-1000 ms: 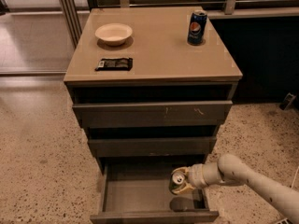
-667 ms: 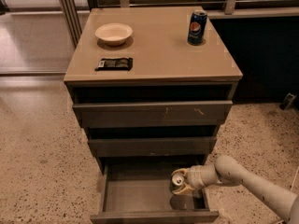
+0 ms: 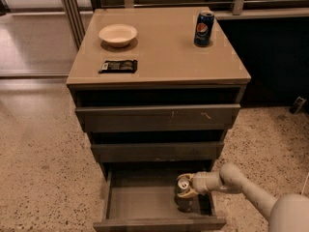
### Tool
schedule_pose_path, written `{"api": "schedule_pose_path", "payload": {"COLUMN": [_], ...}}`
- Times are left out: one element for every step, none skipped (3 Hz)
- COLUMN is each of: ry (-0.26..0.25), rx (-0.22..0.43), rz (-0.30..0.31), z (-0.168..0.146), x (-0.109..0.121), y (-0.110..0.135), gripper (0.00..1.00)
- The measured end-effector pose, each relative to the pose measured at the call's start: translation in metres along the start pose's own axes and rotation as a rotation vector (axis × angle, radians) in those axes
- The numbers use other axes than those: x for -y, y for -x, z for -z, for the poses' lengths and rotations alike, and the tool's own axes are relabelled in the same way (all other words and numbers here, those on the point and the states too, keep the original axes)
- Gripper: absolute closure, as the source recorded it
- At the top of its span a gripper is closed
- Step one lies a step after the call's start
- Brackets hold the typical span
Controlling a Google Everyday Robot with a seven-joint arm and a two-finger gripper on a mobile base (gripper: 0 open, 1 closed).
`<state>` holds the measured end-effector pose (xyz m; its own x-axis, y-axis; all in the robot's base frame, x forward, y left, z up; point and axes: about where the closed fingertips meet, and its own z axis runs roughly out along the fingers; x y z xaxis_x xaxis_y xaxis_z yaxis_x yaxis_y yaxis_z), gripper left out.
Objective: Place green can into bottom drawer
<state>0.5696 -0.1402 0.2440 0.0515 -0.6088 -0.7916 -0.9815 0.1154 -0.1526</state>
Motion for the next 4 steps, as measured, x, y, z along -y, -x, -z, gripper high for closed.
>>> {"api": "schedule_pose_path", "payload": {"ry": [-0.015, -0.011, -0.002, 0.006], "rx": [0.025, 0.027, 0.015, 0.004], "rz": [-0.027, -0.052, -0.071, -0.082], "z": [-0.021, -0.039, -0.050, -0.057], "x": [0.016, 0.026, 0.029, 0.030], "y": [-0.023, -0.041, -0.054, -0.063], "gripper": [1.00, 1.00, 1.00, 1.00]}}
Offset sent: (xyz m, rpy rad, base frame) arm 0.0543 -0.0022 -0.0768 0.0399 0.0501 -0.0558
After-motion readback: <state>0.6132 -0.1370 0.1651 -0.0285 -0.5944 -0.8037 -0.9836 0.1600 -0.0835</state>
